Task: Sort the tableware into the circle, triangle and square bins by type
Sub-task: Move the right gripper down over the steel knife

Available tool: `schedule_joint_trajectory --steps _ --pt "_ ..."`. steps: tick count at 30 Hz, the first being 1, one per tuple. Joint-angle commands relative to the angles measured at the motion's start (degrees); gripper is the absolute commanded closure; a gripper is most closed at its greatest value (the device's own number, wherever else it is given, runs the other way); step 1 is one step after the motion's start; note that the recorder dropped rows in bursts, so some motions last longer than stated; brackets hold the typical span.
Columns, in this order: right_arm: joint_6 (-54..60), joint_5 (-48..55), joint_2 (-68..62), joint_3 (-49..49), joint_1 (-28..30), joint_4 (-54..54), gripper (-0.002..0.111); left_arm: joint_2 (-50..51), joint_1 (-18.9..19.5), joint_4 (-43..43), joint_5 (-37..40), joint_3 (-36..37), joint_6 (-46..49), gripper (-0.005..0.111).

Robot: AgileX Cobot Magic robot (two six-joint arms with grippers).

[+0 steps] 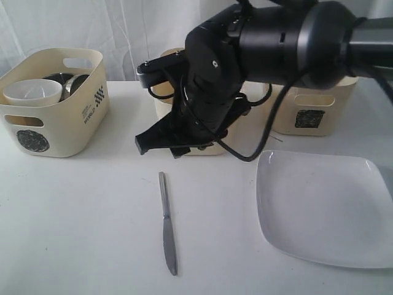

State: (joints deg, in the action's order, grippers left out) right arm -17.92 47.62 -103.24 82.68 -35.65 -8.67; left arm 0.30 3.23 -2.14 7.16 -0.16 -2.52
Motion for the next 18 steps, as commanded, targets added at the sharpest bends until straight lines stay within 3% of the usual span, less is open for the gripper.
schedule_joint_trajectory --steps 1,9,18 --pt "-1.3 -1.7 4.2 -6.3 -1.5 1.2 0.066 -0.3 0.0 -0.2 0.2 0.2 -0.2 0.107" --pt "-10.6 -11.6 2.3 -12.5 -3.5 1.3 0.066 -0.3 0.0 -0.2 0.2 0.2 -0.2 0.107" --pt "-11.2 -18.7 -3.9 -12.8 -3.7 1.1 0.066 -0.3 0.0 -0.2 0.2 0.2 -0.2 0.107"
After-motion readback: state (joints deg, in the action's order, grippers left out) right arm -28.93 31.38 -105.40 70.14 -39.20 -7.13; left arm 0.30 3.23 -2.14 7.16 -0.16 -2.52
